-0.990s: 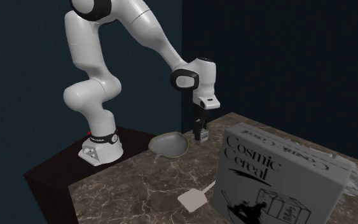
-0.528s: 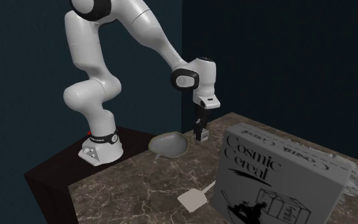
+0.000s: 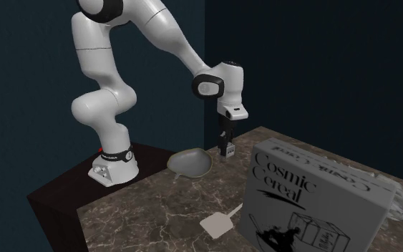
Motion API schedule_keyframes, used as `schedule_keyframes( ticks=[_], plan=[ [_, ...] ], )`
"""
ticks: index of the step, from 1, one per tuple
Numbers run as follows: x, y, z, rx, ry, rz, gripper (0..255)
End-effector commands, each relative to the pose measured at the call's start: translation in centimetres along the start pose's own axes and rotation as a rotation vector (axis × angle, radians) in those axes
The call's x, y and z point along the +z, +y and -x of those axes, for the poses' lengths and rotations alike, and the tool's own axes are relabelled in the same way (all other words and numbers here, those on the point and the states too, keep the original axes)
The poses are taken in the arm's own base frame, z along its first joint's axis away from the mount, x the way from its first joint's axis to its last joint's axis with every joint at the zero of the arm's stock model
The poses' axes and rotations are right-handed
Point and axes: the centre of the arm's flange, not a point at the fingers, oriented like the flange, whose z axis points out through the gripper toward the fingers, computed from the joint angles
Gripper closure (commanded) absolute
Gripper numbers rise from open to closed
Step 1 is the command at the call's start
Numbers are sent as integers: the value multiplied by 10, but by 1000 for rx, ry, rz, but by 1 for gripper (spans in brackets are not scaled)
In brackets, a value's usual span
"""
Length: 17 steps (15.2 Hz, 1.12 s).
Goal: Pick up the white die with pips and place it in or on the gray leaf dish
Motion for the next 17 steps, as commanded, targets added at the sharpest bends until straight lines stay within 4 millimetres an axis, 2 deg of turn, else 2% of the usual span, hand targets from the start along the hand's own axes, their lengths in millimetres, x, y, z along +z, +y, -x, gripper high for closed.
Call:
schedule_keyframes(
  ticks=[1,17],
  plan=[
    [-10,0,0,0,-1,0,255],
    [-94,-1,1,0,-1,0,255]
  ],
)
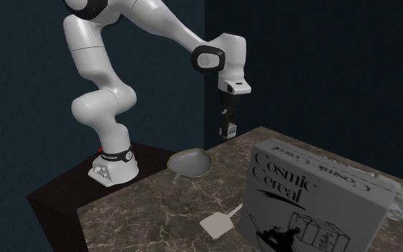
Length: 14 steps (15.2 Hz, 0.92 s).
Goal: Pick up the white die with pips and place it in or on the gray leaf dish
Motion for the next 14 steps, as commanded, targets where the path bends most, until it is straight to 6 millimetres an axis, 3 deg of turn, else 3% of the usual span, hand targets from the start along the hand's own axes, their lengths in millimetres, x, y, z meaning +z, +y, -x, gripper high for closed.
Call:
schedule_keyframes(
  ticks=[1,3,11,12,13,14],
  plan=[
    [-11,-1,1,0,-1,0,255],
    [-20,-1,1,0,-1,0,255],
    [-19,93,49,0,-1,0,255],
    [-19,82,44,1,0,1,255],
    [-19,82,44,1,0,1,0],
    [-12,82,51,-17,-26,0,0]
  ],
)
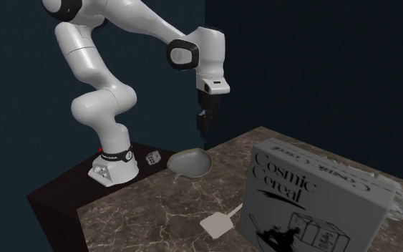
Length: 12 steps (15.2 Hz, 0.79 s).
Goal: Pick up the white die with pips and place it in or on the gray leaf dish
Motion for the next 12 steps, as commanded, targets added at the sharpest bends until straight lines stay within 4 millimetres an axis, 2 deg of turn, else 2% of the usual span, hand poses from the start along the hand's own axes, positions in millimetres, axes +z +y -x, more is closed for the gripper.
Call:
schedule_keyframes(
  ticks=[1,12],
  plan=[
    [11,1,12,-28,-39,-2,0],
    [72,18,102,-228,-323,-14,0]
  ],
)
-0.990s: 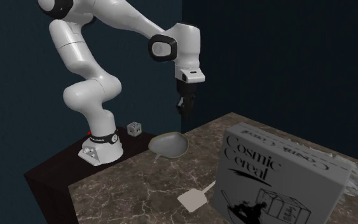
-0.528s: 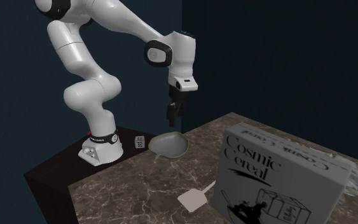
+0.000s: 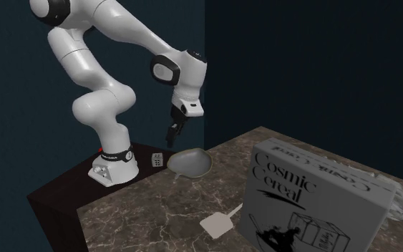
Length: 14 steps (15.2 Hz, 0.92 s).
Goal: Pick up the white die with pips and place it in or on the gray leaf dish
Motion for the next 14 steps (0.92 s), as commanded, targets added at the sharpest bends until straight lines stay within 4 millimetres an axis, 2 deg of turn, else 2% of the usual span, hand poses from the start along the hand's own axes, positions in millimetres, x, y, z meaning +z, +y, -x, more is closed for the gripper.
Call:
schedule_keyframes(
  ticks=[1,4,5,12,14],
  plan=[
    [15,1,15,-38,-54,-3,0],
    [34,4,38,-93,-132,-7,0],
    [34,4,39,-95,-135,-7,0],
    [74,4,45,-95,-135,-7,0],
    [74,4,45,-95,-135,-7,0]
  ],
)
